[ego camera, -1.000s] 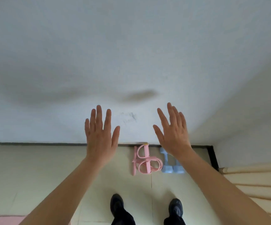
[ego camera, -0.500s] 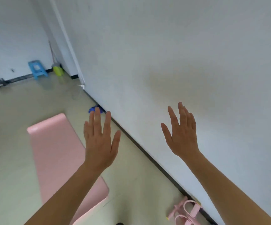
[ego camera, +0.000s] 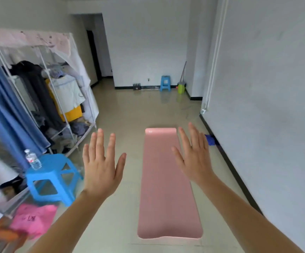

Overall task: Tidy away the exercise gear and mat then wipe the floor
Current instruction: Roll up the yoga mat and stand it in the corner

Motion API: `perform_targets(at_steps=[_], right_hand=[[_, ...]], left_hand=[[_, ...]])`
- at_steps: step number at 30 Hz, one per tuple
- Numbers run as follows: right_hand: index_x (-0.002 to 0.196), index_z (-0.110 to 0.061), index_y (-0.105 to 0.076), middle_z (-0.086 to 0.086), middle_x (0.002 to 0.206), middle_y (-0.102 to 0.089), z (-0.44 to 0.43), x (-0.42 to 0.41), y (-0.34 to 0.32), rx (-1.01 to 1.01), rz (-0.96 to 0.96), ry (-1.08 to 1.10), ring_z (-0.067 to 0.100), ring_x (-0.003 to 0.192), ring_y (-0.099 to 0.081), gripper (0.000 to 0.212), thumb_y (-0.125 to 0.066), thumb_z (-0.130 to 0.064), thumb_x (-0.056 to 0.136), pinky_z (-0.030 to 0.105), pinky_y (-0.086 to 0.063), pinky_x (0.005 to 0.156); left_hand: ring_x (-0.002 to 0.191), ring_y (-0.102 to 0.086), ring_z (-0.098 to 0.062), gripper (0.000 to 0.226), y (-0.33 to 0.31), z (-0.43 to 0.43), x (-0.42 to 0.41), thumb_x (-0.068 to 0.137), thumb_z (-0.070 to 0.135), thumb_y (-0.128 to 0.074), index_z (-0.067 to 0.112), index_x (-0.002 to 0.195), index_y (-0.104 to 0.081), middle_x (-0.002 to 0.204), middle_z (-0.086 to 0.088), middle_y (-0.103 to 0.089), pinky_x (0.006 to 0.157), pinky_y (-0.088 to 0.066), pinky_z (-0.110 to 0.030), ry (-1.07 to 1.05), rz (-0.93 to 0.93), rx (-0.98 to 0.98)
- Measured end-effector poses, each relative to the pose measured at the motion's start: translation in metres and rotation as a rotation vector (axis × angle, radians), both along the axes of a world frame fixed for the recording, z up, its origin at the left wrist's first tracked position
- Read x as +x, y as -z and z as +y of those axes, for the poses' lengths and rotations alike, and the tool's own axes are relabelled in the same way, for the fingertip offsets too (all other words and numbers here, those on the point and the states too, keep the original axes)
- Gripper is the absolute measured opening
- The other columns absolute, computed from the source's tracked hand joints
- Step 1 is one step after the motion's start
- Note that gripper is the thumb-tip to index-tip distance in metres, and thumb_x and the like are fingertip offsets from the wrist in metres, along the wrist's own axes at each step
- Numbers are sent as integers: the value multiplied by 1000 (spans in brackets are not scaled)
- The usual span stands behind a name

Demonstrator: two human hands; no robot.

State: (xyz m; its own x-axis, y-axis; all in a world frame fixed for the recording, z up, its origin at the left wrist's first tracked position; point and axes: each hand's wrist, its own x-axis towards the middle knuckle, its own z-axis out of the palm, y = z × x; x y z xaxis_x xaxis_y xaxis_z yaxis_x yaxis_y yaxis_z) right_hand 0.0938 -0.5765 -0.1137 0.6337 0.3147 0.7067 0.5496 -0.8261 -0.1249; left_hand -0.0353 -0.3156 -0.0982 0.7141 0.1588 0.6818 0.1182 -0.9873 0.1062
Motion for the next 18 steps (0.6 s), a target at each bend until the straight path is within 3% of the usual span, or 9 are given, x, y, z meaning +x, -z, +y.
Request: perform_targets(at_steps=[8,18], right_hand=[[150,-12,-42,21,157,-32,213,33,-11,12,33,-86,36,137,-37,62,-46,-47,99,49,-28,116],[148,-13,-44,23,157,-29,355,224,30,-56,47,-31,38,141,-34,58,-44,-47,100,50,-24,117]], left_hand=[[148,-16,-40,65,-18,194,27,99,48,-29,6,150,-34,159,-22,-19,114,-23,-62,-63,8,0],[148,-15,-39,63,17,326,244,100,48,-33,10,151,-32,160,-22,-17,115,-22,-61,4,52,17]])
